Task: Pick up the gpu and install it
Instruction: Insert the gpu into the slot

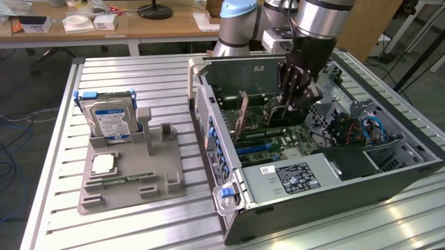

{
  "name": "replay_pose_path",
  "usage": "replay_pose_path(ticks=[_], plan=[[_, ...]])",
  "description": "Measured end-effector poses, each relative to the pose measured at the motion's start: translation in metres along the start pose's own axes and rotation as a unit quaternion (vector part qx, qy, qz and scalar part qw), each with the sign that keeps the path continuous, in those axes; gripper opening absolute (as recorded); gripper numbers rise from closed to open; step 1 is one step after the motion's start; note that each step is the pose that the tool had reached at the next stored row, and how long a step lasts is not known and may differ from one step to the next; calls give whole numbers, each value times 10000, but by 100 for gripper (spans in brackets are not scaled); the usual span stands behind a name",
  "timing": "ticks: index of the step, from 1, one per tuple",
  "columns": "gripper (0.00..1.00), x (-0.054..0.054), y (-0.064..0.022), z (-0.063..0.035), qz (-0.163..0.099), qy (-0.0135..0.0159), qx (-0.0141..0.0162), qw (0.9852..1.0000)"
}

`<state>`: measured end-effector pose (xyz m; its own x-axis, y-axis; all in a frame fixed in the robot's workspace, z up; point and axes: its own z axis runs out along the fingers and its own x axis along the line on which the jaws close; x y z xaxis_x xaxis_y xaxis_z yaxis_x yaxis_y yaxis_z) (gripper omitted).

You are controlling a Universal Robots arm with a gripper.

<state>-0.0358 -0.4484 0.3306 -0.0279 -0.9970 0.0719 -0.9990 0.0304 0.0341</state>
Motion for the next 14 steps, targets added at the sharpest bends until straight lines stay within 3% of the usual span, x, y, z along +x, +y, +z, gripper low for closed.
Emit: replay_pose_path(ticks=[14], plan=[[26,-42,-1,66,2,43,1,10000]])
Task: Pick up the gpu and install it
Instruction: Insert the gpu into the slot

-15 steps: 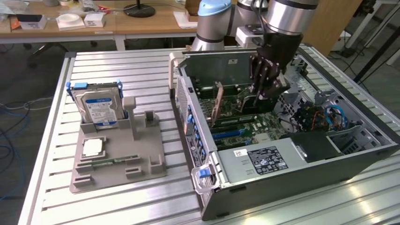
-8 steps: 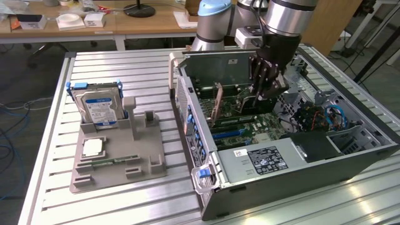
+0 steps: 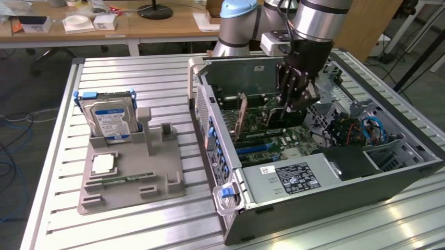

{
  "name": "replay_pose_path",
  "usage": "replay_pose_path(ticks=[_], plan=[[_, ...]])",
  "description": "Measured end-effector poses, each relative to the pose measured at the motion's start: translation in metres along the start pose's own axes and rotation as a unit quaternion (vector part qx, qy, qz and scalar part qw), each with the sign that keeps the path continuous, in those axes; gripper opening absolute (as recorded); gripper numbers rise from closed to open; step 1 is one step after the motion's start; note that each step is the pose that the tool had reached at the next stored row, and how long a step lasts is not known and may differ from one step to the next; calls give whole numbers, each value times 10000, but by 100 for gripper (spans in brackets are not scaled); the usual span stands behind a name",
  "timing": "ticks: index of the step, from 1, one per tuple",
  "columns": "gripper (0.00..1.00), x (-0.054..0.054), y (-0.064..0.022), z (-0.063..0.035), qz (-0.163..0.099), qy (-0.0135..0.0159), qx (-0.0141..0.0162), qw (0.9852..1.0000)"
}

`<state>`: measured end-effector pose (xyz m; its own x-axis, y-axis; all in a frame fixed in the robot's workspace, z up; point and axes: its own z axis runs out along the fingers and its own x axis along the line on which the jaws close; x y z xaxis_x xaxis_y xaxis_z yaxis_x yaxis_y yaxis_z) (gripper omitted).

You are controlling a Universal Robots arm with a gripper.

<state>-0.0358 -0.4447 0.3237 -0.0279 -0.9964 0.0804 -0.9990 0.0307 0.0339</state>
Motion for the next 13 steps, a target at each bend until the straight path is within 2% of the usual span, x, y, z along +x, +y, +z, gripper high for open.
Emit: replay_pose_path(ticks=[13], plan=[[26,-29,-2,65,0,16,2,10000]])
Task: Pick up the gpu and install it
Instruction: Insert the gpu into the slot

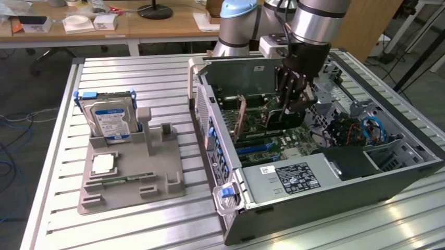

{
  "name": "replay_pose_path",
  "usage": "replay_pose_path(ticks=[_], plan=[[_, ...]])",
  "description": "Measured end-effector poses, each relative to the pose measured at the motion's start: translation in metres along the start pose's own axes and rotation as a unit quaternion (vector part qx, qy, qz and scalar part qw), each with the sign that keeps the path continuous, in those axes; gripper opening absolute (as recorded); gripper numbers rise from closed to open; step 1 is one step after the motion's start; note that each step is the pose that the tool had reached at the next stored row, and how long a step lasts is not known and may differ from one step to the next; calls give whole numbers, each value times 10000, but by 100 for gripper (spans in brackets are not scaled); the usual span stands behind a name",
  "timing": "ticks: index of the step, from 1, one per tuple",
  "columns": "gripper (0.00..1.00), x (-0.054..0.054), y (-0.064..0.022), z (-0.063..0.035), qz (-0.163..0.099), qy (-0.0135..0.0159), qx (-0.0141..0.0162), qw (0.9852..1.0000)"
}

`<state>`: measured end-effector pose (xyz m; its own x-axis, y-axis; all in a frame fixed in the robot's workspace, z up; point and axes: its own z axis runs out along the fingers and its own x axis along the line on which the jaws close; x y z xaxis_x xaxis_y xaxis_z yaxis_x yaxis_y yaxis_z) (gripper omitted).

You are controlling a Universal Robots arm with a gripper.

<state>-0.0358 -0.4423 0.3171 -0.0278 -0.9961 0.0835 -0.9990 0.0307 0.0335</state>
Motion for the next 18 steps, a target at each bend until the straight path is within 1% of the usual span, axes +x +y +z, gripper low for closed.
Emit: replay_pose_path(ticks=[4,9,10,13,15,18], plan=[[26,-4,-1,40,2,0,22,10000],[26,-9,10,116,7,1,74,10000],[26,-11,13,131,7,0,87,10000],[26,-15,14,160,12,-4,142,9999],[26,-16,14,174,15,-12,176,9998],[26,-17,13,189,49,-42,203,9998]])
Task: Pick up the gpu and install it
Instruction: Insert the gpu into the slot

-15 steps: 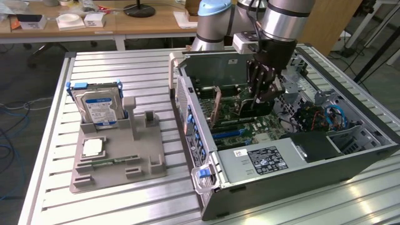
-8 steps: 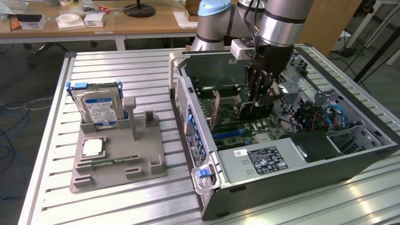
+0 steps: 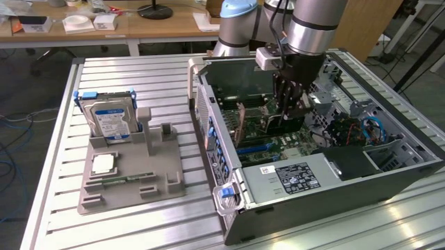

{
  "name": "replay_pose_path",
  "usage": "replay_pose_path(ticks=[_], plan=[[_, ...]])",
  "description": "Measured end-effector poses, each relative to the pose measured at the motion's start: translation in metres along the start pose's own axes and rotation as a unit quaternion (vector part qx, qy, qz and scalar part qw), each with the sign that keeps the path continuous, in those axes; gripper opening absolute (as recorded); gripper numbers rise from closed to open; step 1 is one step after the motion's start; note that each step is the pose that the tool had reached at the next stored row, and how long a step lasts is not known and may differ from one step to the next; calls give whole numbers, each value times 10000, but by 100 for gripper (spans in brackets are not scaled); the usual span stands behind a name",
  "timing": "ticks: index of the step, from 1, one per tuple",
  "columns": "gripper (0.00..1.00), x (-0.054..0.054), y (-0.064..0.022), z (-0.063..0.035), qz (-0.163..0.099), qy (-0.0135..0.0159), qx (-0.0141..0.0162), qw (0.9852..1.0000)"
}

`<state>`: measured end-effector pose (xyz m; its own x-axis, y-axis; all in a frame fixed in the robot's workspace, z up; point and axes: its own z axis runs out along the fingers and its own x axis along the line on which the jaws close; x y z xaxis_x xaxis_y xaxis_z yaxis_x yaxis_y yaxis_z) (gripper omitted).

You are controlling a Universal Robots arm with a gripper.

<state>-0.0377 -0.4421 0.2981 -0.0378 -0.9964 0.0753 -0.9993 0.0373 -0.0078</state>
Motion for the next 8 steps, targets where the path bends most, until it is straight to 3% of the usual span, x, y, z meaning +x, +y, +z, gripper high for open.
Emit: replay_pose_path(ticks=[5,8], plan=[[26,-2,1,20,43,-78,40,10000],[26,-3,1,21,43,-80,40,10000]])
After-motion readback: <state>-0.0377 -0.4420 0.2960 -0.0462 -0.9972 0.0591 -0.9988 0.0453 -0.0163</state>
